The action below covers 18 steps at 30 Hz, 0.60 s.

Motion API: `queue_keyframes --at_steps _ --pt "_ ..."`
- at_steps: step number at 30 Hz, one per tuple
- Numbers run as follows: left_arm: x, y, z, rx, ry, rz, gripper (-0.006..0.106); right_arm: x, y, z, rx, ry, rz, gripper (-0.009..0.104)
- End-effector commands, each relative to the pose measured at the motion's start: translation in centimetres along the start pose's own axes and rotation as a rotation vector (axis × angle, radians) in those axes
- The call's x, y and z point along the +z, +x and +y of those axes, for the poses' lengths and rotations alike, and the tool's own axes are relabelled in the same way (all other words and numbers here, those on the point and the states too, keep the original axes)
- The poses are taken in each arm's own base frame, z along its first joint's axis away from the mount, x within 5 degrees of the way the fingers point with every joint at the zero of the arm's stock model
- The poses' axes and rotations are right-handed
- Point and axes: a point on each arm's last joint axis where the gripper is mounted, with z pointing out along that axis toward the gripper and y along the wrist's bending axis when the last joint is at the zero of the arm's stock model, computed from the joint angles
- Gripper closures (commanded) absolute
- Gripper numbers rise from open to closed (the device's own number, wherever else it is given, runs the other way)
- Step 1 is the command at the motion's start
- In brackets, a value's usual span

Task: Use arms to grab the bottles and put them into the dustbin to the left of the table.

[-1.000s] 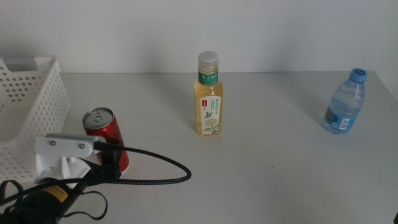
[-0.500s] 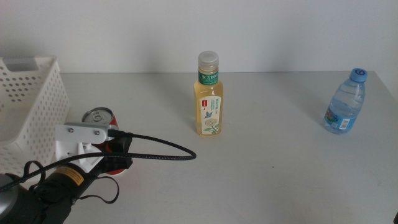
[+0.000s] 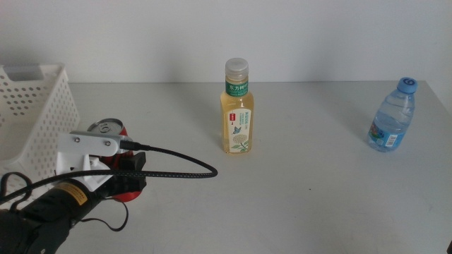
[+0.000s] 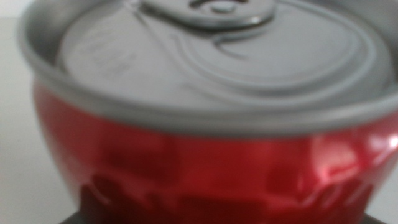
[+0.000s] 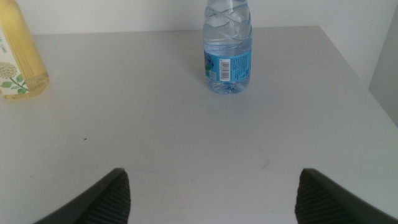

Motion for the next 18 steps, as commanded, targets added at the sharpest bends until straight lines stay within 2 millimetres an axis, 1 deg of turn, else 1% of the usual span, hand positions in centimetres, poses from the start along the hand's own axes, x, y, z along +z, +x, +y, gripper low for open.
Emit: queue_keyframes --at_steps 1,3,5,7,9,10,13,15,18 --pt "-0.8 -3.6 -0.4 -0.015 0.014 -0.151 0.102 -0.3 -1.0 0.0 -0.013 0.011 -0.102 0.027" --pt "-1.1 -4.8 -0.5 -0.008 0.006 -0.101 0.102 -0.3 -1.0 0.0 -0.013 0.011 -0.102 0.027" --pt "-1.6 -6.8 -0.6 0.013 -0.011 -0.041 0.102 -0.3 -1.0 0.0 -0.013 0.011 -0.102 0.027" --pt "-1.9 -9.1 -0.8 0.053 -0.027 0.016 0.102 -0.3 -1.0 0.0 -0.013 0.011 -0.102 0.027" --pt "-2.3 -12.1 -0.9 0.105 -0.047 0.087 0.102 -0.3 -1.0 0.0 -0.013 0.011 -0.102 0.027" --pt "-2.5 -13.4 -0.7 0.114 -0.065 0.119 0.102 -0.3 -1.0 0.0 -0.013 0.011 -0.102 0.027" --pt "-2.9 -17.5 1.1 0.104 -0.134 0.284 0.102 -0.3 -1.0 0.0 -0.013 0.011 -0.102 0.027" --pt "-3.1 -19.5 2.9 0.124 -0.164 0.375 0.102 -0.3 -1.0 0.0 -0.013 0.011 -0.102 0.027" --pt "-3.0 -21.9 5.0 0.137 -0.188 0.452 0.102 -0.3 -1.0 0.0 -0.013 0.011 -0.102 0.027"
